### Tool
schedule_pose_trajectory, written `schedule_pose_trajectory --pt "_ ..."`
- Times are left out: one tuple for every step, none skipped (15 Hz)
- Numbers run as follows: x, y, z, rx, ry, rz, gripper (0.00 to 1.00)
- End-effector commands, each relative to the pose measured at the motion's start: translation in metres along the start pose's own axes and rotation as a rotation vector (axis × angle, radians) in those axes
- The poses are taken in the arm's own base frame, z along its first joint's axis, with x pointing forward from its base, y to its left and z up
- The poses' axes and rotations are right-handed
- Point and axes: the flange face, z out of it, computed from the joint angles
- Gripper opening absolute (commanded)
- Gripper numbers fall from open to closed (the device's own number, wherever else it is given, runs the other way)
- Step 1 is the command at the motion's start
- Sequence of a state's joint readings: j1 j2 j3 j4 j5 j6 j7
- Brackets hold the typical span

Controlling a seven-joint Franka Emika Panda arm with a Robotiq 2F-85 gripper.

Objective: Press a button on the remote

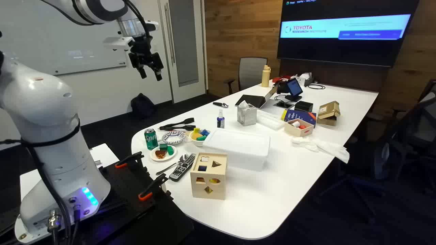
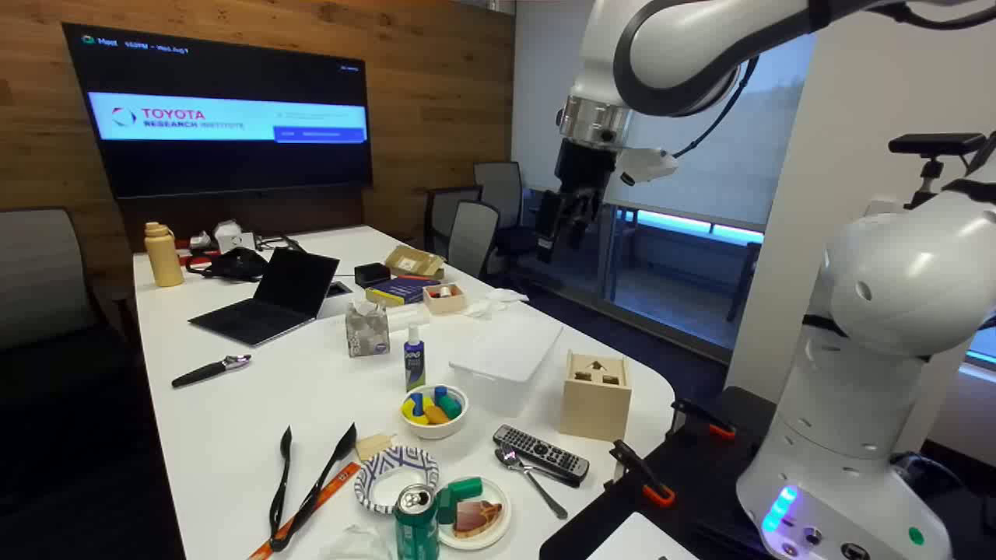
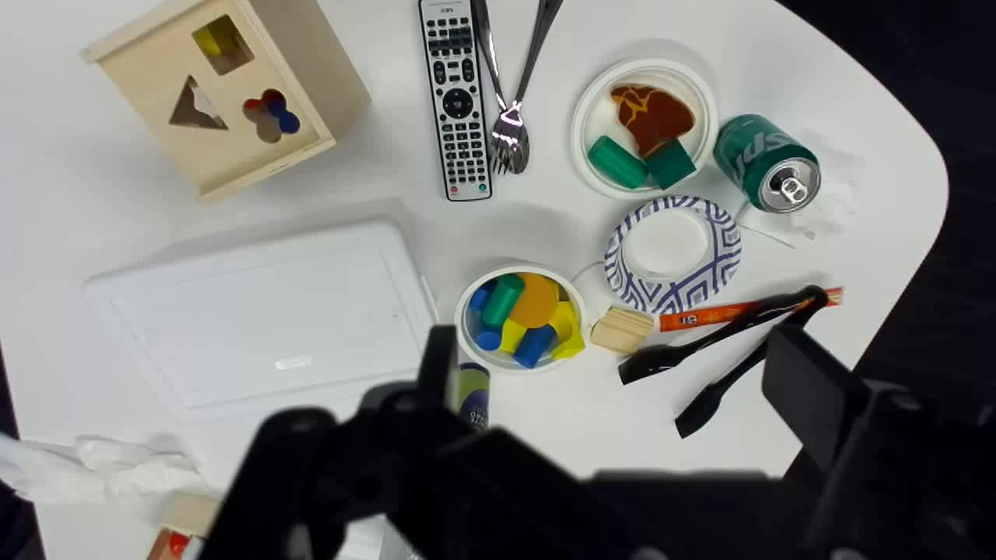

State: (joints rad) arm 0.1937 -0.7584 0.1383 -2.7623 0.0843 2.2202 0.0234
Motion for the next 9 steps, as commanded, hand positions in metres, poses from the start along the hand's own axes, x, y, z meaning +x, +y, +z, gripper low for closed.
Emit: schedule_pose_trajectory --pt "0.000 0.000 -0.001 0.000 -0.001 0.000 1.00" --pt "0.007 0.008 0.005 0.002 -0.005 0.008 1.00" --pt "0.017 0.025 0.020 0.004 -0.026 0.032 1.00" --pt "0.022 0.039 0.034 0.010 -0.044 0.049 1.00" --pt "0.029 0.058 0.051 0.004 -0.052 0.085 1.00" --pt "0.033 0.070 0.066 0.004 -0.066 0.106 1.00" --pt "0.036 0.085 0.081 0.001 -0.075 0.136 1.00" --pt "0.037 0.098 0.099 0.005 -0.092 0.154 1.00" --pt "0.038 0.109 0.118 0.009 -0.107 0.168 1.00"
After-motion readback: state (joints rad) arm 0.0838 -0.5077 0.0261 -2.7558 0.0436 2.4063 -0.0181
